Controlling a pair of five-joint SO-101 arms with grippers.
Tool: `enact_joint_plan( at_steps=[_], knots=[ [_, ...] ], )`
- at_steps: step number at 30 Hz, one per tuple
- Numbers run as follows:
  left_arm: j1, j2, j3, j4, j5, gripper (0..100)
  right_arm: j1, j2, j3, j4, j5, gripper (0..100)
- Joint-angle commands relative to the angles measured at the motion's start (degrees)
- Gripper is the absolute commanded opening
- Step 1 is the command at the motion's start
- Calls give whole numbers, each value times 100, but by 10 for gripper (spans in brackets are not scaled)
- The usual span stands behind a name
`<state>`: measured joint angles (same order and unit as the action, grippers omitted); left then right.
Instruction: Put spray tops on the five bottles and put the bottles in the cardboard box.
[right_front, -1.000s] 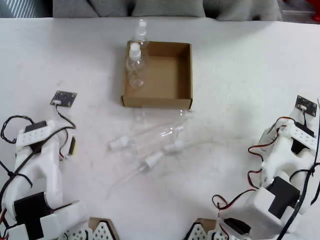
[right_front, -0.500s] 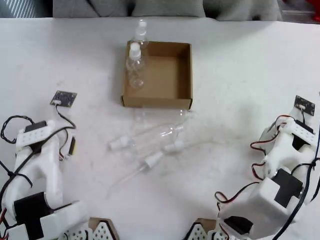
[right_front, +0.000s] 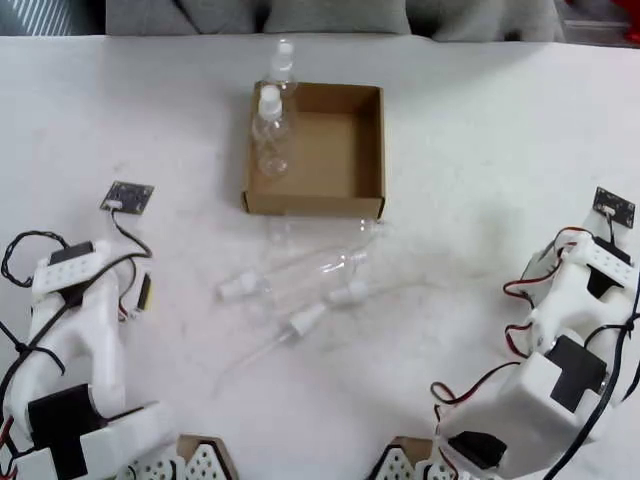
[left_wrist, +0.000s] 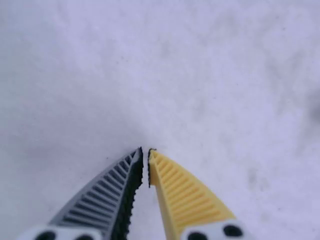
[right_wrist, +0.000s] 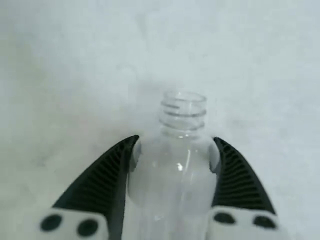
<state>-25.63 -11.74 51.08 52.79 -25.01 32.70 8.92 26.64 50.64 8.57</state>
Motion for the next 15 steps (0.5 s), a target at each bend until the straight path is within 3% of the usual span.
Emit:
enact_joint_plan(
  at_steps=[1,7,15],
  knots=[
    [101,-31,-220,0,-53,50,31,-75,-264,-119,0,27],
    [101,-31,-220,0,-53,50,40,-251,-299,-57,0,19],
    [101,-31,-220,0,-53,50,-4,-1253,-281,963,0,20]
  ],
)
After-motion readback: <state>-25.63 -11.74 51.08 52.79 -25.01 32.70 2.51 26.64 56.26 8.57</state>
